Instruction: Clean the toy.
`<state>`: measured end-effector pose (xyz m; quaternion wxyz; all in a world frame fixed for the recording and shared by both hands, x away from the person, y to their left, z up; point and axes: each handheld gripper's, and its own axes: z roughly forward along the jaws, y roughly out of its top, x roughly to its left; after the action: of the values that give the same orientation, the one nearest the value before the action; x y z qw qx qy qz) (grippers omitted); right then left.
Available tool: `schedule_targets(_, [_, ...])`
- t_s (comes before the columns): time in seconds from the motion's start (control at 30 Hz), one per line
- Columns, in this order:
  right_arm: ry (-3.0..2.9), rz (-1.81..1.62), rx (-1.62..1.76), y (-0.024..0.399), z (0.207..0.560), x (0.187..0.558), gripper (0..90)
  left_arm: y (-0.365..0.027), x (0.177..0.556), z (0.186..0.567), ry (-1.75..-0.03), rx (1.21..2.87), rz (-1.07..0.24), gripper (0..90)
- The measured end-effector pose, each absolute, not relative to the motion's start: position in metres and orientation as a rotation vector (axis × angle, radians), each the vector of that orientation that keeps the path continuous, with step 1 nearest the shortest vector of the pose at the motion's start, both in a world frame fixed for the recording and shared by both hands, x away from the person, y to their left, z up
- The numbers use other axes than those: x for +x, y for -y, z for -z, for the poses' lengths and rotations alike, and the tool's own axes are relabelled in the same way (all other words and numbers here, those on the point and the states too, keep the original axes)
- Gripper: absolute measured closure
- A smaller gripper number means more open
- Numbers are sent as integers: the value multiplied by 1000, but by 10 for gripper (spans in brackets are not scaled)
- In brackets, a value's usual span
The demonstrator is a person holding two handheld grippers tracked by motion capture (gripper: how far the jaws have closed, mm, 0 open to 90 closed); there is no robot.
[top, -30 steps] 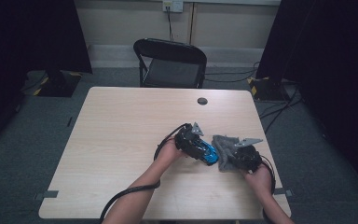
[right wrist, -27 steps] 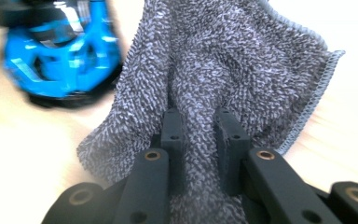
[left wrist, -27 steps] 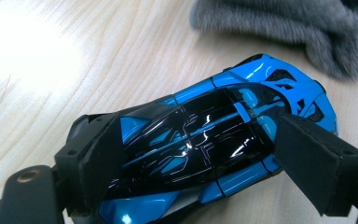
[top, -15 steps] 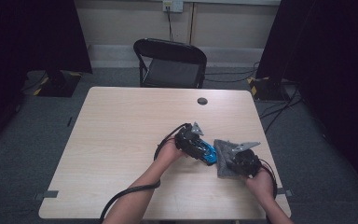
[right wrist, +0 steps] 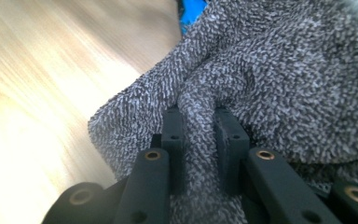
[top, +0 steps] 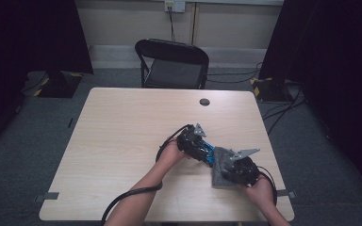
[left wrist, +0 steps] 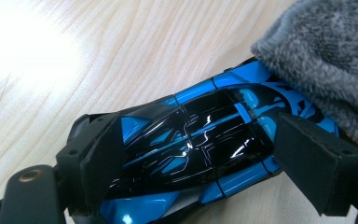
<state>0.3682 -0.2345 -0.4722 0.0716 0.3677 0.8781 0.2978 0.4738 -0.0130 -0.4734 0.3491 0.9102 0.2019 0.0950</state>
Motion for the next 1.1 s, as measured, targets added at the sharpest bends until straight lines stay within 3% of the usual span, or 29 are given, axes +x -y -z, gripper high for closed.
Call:
schedule_targets(0.5, [-2727, -993, 1027, 223, 470, 357, 760, 13, 473, 475, -527, 2338, -251, 165])
schedule_targets(1.1, [-2446, -1121, 1210, 286, 432, 373, 759, 12, 472, 475, -522, 2336, -249, 165])
